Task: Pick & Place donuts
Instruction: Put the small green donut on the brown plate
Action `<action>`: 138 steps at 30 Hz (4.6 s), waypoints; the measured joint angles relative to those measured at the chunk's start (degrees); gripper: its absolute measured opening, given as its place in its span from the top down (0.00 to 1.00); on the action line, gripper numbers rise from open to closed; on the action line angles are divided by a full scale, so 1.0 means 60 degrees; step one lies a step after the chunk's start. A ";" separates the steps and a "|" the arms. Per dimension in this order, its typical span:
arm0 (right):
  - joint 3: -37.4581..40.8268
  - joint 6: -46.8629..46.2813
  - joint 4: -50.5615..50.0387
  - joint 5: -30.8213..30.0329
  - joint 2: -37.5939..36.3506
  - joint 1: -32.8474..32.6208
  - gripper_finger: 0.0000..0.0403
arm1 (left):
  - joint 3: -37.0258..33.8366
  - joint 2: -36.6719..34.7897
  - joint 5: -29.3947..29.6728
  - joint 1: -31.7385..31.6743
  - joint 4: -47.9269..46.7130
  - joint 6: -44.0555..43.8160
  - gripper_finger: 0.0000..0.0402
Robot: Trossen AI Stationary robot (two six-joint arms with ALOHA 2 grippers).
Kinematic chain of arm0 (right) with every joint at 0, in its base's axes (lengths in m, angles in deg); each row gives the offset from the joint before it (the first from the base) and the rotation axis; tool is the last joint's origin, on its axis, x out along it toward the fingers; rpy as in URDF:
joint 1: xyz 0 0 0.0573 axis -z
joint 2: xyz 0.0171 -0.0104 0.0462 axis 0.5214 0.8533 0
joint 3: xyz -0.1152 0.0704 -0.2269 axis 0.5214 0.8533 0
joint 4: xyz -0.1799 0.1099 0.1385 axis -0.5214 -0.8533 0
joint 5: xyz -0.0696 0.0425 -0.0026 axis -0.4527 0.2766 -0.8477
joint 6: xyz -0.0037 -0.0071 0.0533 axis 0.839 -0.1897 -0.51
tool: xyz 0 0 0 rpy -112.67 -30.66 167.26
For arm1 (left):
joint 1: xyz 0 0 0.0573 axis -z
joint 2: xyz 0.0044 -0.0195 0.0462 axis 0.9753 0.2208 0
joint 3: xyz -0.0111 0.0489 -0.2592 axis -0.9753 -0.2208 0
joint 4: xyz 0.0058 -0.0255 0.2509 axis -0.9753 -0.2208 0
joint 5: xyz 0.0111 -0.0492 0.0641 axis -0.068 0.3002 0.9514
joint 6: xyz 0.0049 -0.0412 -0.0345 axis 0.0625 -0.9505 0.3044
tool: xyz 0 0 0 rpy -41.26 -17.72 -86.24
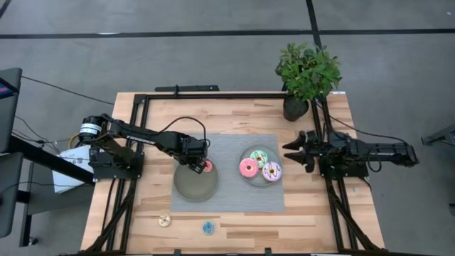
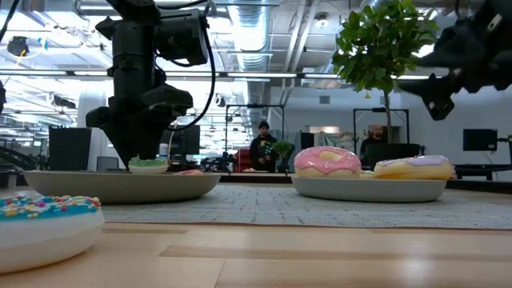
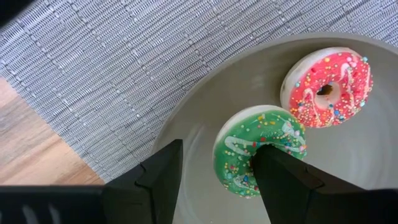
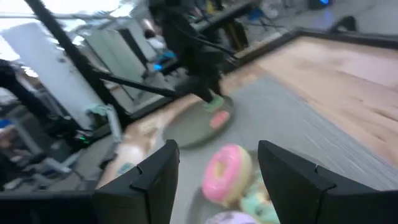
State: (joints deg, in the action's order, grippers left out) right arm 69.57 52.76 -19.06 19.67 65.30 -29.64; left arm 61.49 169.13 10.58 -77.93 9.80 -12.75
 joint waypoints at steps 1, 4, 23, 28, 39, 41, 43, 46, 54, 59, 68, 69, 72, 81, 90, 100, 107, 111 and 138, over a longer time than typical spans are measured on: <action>-0.0007 0.0027 0.0179 0.0054 -0.0004 -0.0087 0.48 | 0.0000 0.0000 0.0015 0.0000 0.0000 -0.0001 0.55; -0.0019 0.0024 0.0542 0.0088 0.0209 -0.0397 0.48 | 0.0000 0.0000 0.0038 0.0000 0.0000 -0.0002 0.55; -0.4424 0.0887 0.0784 -0.0603 0.7177 -0.1207 0.48 | 0.0004 0.0000 -0.0035 0.0002 -0.0013 -0.0409 0.55; -0.6213 0.1619 0.0754 -0.0107 0.9207 -0.1174 0.48 | 0.0004 0.0004 -0.0027 0.0000 -0.0069 -0.0194 0.55; -0.8855 0.1977 0.0737 0.0658 1.2739 -0.1174 0.48 | 0.0004 -0.0004 0.0053 0.0000 -0.0087 -0.0137 0.55; -0.9181 0.1471 0.0749 0.0660 1.3213 -0.1174 0.48 | 0.0004 -0.0007 0.0122 0.0000 -0.0080 -0.0007 0.55; -0.9443 0.0993 0.0711 0.0669 1.3583 -0.1174 0.48 | 0.0007 -0.0007 0.0151 0.0000 -0.0104 0.0018 0.55; -0.9769 0.0281 0.0727 0.0682 1.4068 -0.1174 0.48 | 0.0007 -0.0011 0.0155 0.0000 -0.0120 0.0055 0.55; -1.0022 0.0142 0.0729 0.0683 1.4666 -0.1143 0.48 | 0.0011 -0.0320 0.0215 0.0004 -0.0217 0.0105 0.55; -1.0011 0.0300 0.0485 0.0572 1.4670 -0.0894 0.51 | 0.0011 -0.0695 0.0289 0.0000 -0.0241 0.0102 0.55; -1.0011 0.0850 0.0041 -0.0173 1.4670 -0.0816 0.87 | 0.0011 -0.1024 0.0244 0.0000 -0.0052 0.0098 0.55; -1.0011 0.0896 0.0048 -0.0173 1.4670 -0.0817 0.91 | 0.0011 -0.1031 0.0242 0.0004 0.0049 0.0098 0.55; -1.0011 0.1007 0.0065 -0.0173 1.4670 -0.0810 0.98 | 0.0011 -0.1031 0.0057 0.0000 0.0319 0.0145 0.55; -1.0318 0.0808 0.0783 0.0143 1.6138 -0.1003 0.99 | 0.0011 -0.1027 -0.0042 0.0002 0.0513 0.0236 0.55; -1.1885 0.1357 0.0783 0.0673 1.7352 -0.1024 1.00 | 0.0011 -0.1027 -0.0303 0.0022 0.0072 0.0019 0.55; -1.2736 0.1383 0.0821 0.0529 1.7942 -0.1022 1.00 | 0.0000 -0.1274 -0.0298 0.0265 -0.0068 0.0014 0.55; -1.2722 0.1088 0.1043 0.0044 1.7955 -0.0916 1.00 | 0.0000 -0.1681 -0.0095 0.0270 -0.0108 0.0137 0.55; -1.2714 0.1062 0.1047 -0.0589 1.7955 -0.0986 1.00 | 0.0000 -0.1976 0.0204 0.0270 -0.0382 0.0176 0.55; -1.2711 0.0285 0.2536 -0.0963 1.8578 -0.0901 1.00 | 0.0004 -0.2663 0.0299 0.0277 -0.0233 0.0052 0.55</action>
State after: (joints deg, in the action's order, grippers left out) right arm -6.69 54.47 -3.84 13.89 176.77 -35.04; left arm 61.51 153.16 12.37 -76.27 8.40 -12.44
